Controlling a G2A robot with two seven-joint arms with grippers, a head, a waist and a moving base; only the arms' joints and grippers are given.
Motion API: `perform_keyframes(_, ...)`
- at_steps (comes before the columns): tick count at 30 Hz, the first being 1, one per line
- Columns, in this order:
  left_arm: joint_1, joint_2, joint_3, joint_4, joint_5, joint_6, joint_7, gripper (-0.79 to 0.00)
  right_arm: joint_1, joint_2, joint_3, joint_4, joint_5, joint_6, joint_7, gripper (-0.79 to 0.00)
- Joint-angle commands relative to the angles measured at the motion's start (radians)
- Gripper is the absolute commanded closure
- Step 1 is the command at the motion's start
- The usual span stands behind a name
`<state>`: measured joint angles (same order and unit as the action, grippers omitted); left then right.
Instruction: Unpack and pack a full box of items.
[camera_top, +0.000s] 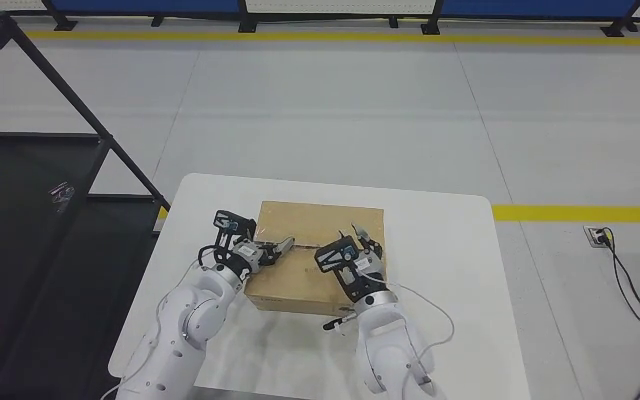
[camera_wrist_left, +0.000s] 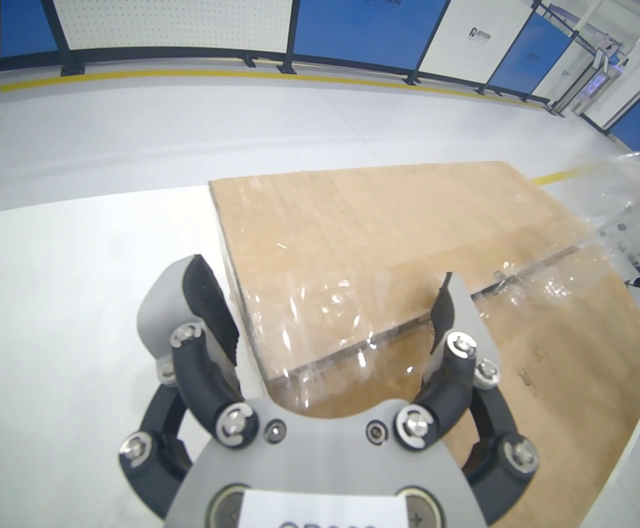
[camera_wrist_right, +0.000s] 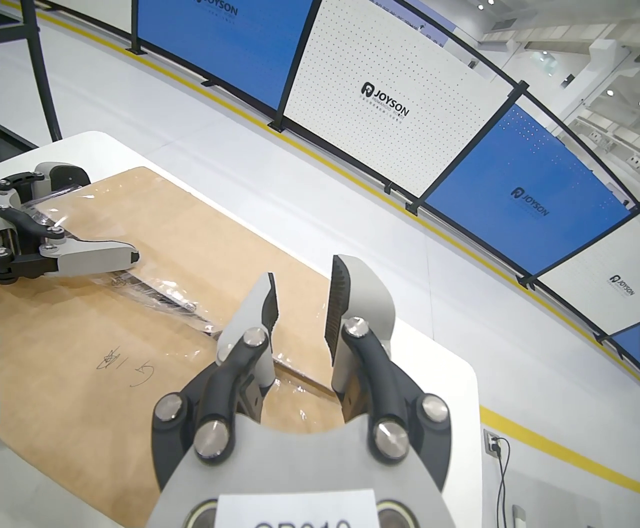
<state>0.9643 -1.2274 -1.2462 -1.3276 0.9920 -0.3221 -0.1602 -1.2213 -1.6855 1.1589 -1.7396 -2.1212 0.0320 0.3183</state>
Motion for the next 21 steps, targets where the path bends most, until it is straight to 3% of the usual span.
perform_keyframes(1,0.001,0.000,0.001,0.001,0.001,0.001,-0.001,-0.785,-0.006,0.000,-0.002,-0.002,0.004,0.019,0.008,-0.302)
perform_keyframes(10,0.003,-0.002,0.003,0.002,0.004,0.000,-0.001,-0.785,-0.039,-0.004,0.002,-0.020,0.064,0.119,0.007,-0.560)
perform_keyframes(16,0.007,-0.001,0.003,-0.003,0.011,-0.002,-0.003,-0.785,-0.062,-0.004,0.006,-0.032,0.089,0.174,0.000,-0.619)
perform_keyframes(21,0.009,-0.001,0.002,-0.007,0.013,-0.003,-0.006,-0.785,-0.074,-0.005,0.019,-0.038,0.145,0.198,-0.004,-0.770)
